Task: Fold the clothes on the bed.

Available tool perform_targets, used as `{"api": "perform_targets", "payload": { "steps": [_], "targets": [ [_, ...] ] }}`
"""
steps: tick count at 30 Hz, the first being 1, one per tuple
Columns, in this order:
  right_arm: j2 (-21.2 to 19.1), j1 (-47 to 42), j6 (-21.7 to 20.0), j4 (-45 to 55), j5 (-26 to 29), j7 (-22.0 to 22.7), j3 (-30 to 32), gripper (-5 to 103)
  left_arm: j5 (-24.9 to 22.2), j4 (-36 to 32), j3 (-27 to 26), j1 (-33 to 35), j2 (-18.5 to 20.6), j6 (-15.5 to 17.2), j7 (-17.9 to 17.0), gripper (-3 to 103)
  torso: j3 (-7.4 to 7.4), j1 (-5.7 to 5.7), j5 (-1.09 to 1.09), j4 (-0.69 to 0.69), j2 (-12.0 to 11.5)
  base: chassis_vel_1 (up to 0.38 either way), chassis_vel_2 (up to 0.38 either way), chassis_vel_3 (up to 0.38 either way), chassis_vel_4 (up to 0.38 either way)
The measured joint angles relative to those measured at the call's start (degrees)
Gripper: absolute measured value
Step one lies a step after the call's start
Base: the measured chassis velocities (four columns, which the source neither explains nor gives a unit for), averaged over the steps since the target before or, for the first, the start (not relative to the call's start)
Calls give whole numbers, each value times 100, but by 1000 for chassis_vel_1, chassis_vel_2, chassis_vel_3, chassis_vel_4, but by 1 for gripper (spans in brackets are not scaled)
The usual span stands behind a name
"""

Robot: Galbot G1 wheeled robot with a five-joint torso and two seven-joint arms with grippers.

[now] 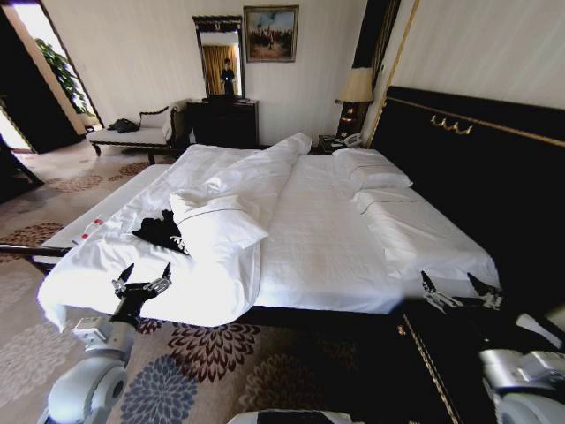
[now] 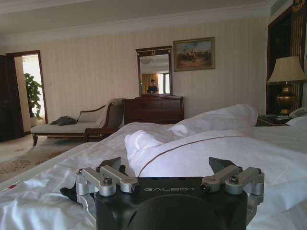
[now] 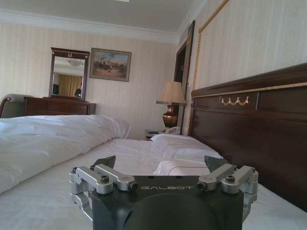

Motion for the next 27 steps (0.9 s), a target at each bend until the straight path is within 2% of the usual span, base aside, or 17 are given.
{"api": "perform_targets", "payload": {
  "steps": [4,8,12,21,27],
  "targets": [
    [1,8,4,-8,-2,-2,-8,100,-6,-59,-15,12,7,-31,37,100,0,0,2,3,0,-245,255,250,-243],
    [-8,7,16,-24,-2,-7,-8,100,-33,-114,-24,25,18,-72,97,100,0,0,-1,-2,0,-258,239,254,-257],
    [-14,14,21,-32,1,-8,-8,100,-33,-128,-31,33,20,-78,105,100,0,0,1,2,0,-262,255,245,-271],
    [-3,33,58,-37,16,79,-20,100,-27,-111,-47,50,15,-87,119,100,1,1,1,1,-1,-228,239,238,-233],
    [4,44,90,-47,39,197,-20,100,-27,-100,-27,57,7,-89,126,100,3,6,1,1,-3,-55,89,35,-84]
  ]
}}
